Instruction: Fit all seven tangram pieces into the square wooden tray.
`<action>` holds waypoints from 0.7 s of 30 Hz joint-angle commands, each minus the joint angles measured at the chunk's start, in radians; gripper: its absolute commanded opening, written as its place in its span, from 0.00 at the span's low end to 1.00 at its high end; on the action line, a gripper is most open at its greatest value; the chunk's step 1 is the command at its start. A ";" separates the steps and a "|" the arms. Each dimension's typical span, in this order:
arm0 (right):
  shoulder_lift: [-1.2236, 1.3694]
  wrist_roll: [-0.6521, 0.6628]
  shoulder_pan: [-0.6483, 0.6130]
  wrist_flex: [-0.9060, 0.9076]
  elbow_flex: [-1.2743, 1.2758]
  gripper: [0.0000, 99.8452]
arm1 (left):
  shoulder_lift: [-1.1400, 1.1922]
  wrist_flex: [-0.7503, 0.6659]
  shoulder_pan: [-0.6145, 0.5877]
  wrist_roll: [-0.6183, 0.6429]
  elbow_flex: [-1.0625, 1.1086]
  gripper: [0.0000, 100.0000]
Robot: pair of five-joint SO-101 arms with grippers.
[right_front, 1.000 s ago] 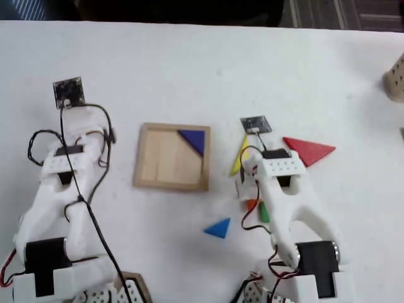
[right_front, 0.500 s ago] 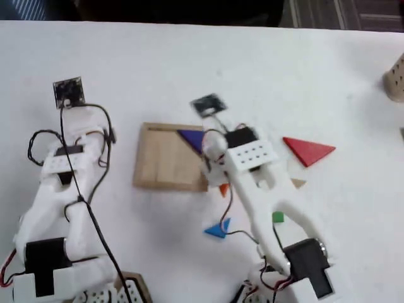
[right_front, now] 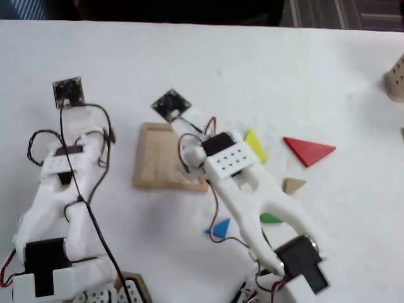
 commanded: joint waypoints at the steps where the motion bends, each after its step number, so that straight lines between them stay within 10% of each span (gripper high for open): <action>1: 0.070 0.015 -0.010 -0.062 -0.066 0.04 | -0.005 -0.026 0.010 -0.009 -0.038 0.18; 21: 0.306 0.014 0.033 -0.013 -0.239 0.21 | -0.005 -0.028 0.012 -0.009 -0.040 0.18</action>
